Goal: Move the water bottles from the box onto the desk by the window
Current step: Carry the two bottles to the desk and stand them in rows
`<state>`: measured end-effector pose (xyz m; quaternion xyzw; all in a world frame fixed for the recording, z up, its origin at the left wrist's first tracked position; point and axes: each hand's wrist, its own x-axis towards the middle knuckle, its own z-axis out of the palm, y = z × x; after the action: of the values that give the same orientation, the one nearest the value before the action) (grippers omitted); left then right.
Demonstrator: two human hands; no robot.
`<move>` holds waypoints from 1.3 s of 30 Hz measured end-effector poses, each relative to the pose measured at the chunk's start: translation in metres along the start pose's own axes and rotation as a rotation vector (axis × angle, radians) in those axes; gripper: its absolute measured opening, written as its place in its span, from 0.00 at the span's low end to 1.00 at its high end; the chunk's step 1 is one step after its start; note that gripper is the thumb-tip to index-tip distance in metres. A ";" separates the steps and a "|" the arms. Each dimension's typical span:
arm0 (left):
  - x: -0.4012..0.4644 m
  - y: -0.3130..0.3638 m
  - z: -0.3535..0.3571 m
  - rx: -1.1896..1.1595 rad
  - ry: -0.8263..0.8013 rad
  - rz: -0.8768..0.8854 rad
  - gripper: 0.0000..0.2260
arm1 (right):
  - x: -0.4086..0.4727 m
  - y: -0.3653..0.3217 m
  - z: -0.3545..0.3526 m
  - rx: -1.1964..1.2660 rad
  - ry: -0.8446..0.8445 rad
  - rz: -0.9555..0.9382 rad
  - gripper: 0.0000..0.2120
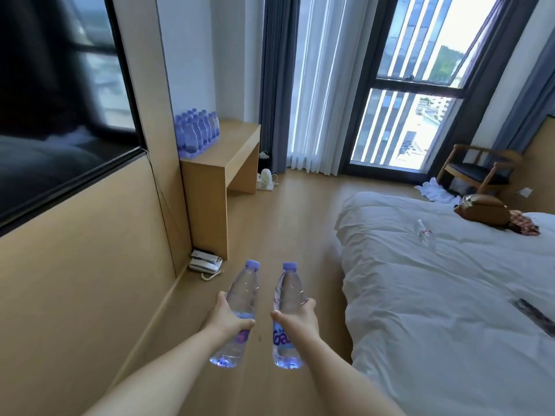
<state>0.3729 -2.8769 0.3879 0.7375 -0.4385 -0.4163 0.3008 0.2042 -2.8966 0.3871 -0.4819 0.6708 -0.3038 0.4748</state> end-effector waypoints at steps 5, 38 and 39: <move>0.106 0.046 -0.004 -0.038 0.057 -0.027 0.31 | 0.107 -0.057 -0.001 -0.051 -0.007 -0.037 0.27; 0.811 0.386 0.009 -0.069 0.173 -0.086 0.36 | 0.854 -0.361 0.016 -0.110 -0.065 -0.094 0.26; 0.827 0.394 0.006 -0.079 0.180 -0.097 0.35 | 0.874 -0.372 0.019 -0.111 -0.074 -0.095 0.26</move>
<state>0.4341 -3.7906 0.4143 0.7800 -0.3565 -0.3794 0.3474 0.2810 -3.8437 0.4015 -0.5496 0.6452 -0.2703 0.4568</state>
